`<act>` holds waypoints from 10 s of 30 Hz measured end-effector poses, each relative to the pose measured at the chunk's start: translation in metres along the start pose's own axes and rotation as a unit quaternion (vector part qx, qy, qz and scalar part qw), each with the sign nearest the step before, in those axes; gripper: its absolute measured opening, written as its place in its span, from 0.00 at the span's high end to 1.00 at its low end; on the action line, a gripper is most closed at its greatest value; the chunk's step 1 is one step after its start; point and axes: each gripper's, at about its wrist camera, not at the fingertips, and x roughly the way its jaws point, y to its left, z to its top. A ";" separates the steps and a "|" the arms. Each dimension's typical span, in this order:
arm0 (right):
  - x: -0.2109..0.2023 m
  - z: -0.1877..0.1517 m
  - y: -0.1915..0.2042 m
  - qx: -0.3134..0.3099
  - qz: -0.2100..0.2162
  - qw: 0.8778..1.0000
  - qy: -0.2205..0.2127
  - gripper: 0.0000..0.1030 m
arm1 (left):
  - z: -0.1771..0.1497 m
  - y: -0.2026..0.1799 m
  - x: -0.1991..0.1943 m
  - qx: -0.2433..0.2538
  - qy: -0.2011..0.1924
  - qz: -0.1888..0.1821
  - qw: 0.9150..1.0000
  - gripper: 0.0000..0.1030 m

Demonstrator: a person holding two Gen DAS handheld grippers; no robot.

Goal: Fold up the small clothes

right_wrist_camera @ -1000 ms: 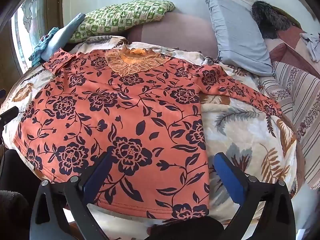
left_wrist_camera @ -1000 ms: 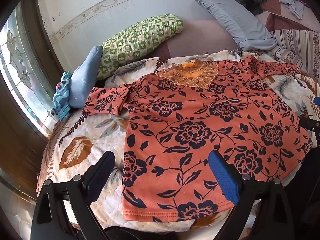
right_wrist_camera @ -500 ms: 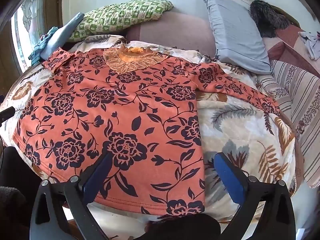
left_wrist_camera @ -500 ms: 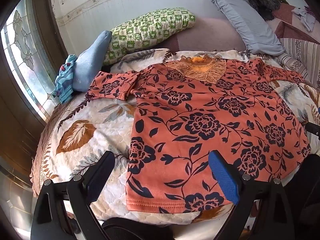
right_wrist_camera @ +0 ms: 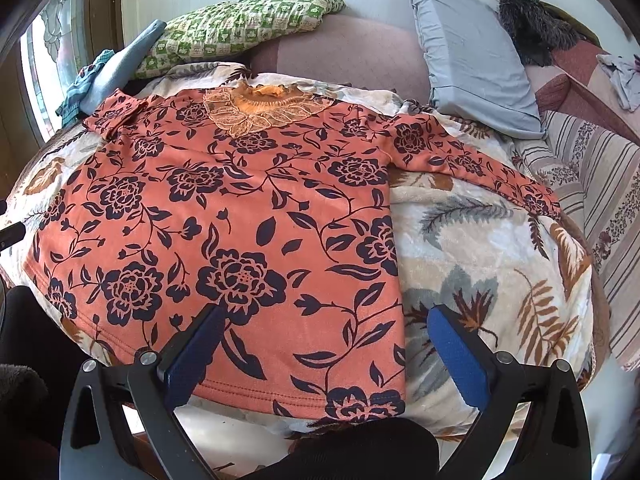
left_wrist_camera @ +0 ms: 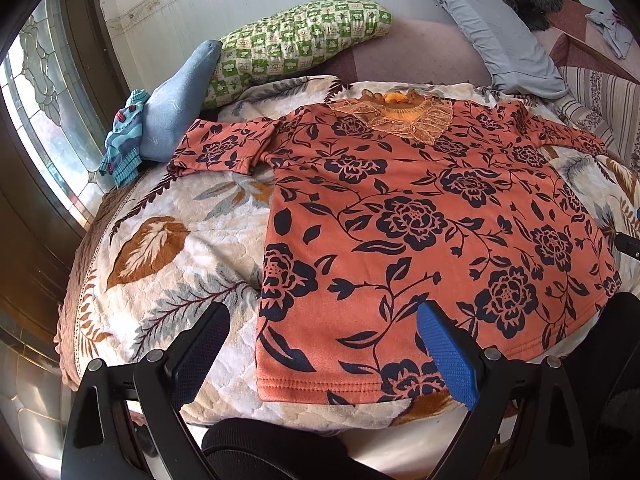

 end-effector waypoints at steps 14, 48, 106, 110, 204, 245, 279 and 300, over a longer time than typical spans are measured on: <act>0.002 0.000 0.001 -0.001 0.003 1.000 0.004 0.02 | 0.004 -0.011 -0.003 0.013 0.003 -0.016 1.000 0.08; 0.017 0.009 0.007 -0.005 0.022 1.000 0.010 0.03 | 0.025 -0.018 0.011 0.018 0.022 -0.023 0.999 0.08; 0.178 0.109 -0.195 0.274 0.091 0.957 0.024 0.89 | 0.169 0.052 0.220 -0.166 0.139 0.006 0.976 0.50; 0.159 0.081 -0.288 0.361 0.035 0.932 0.003 0.81 | 0.195 0.044 0.212 -0.181 0.133 -0.012 0.974 0.43; 0.285 0.098 -0.157 0.503 0.239 0.830 0.023 0.91 | 0.237 -0.023 0.327 -0.134 0.154 0.016 0.979 0.44; 0.236 0.248 0.183 0.138 0.322 0.932 0.094 0.66 | 0.158 0.262 0.232 -0.407 0.061 0.068 0.909 0.41; 0.199 0.283 0.215 0.099 0.382 0.919 0.016 0.91 | 0.158 0.237 0.246 -0.478 0.021 -0.216 0.851 0.83; 0.260 0.197 -0.063 0.306 0.224 0.925 0.017 0.86 | 0.195 0.074 0.277 -0.328 0.115 -0.242 0.906 0.56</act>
